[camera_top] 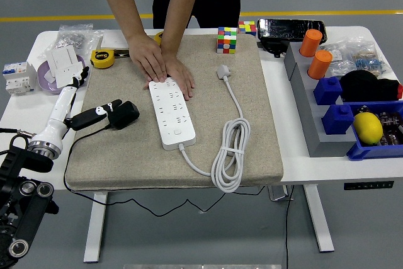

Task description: Pick up the plug,place it near the board,insert it into the board,press the button

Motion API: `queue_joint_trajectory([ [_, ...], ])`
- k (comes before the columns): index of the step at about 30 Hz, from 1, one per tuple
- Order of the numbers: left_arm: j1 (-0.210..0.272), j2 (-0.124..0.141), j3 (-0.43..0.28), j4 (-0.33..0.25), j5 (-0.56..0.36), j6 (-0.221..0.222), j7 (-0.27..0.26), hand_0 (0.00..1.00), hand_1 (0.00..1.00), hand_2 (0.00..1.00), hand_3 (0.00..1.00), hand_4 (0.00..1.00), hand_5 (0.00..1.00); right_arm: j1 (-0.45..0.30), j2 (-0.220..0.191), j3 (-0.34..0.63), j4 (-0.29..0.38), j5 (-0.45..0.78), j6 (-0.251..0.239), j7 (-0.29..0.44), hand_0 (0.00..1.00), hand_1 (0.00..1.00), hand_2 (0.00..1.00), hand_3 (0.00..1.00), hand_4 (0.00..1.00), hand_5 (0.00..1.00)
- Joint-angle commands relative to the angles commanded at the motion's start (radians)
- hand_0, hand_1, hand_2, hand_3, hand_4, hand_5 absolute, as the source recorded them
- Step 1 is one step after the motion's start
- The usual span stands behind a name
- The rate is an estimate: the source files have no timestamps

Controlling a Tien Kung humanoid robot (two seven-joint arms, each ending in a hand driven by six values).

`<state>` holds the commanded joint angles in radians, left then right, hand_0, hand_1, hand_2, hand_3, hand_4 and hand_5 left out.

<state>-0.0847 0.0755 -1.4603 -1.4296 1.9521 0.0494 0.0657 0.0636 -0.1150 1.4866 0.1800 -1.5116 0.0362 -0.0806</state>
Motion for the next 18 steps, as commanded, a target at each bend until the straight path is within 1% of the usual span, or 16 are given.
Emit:
queue_joint_trajectory([
  [1,-0.004,0.002,0.008,0.001,0.022,-0.001,0.005,0.993,0.947,0.923,0.938,0.998,0.336,0.0,0.0,0.0,0.0,0.0,0.0,0.0,0.846,0.762,0.753,0.788,0.998,0.933],
  [4,-0.029,0.01,0.046,0.018,0.092,-0.009,0.021,0.993,0.947,0.923,0.938,0.998,0.336,0.001,-0.001,0.001,0.0,-0.001,0.0,0.0,0.846,0.762,0.753,0.788,0.998,0.933],
  [7,-0.062,0.018,0.097,0.054,0.143,-0.011,0.033,0.993,0.947,0.923,0.938,0.998,0.336,0.001,-0.001,0.002,0.0,-0.003,0.0,-0.001,0.846,0.762,0.753,0.788,0.998,0.933],
  [8,-0.069,0.018,0.106,0.063,0.147,-0.012,0.035,0.923,0.877,0.847,0.835,0.998,0.309,0.001,-0.001,0.002,0.0,-0.003,0.0,-0.001,0.846,0.762,0.753,0.788,0.998,0.931],
  [12,-0.108,0.013,0.148,0.117,0.151,-0.011,0.042,0.923,0.877,0.847,0.835,0.998,0.309,0.0,-0.001,0.001,0.0,-0.004,0.0,-0.003,0.846,0.762,0.753,0.788,0.998,0.931],
  [13,-0.127,0.008,0.164,0.15,0.152,-0.009,0.042,0.867,0.827,0.801,0.812,0.998,0.306,0.0,-0.002,0.001,0.0,-0.005,0.0,-0.004,0.846,0.763,0.753,0.788,0.998,0.93],
  [15,-0.132,0.007,0.167,0.157,0.153,-0.007,0.041,0.867,0.827,0.801,0.812,0.998,0.306,0.0,-0.002,0.001,0.0,-0.005,0.0,-0.004,0.846,0.763,0.753,0.788,0.998,0.93],
  [18,-0.159,-0.003,0.17,0.206,0.165,0.004,0.033,0.867,0.827,0.801,0.812,0.998,0.306,0.002,-0.003,0.001,0.0,-0.006,0.0,-0.004,0.846,0.763,0.753,0.788,0.998,0.93],
])
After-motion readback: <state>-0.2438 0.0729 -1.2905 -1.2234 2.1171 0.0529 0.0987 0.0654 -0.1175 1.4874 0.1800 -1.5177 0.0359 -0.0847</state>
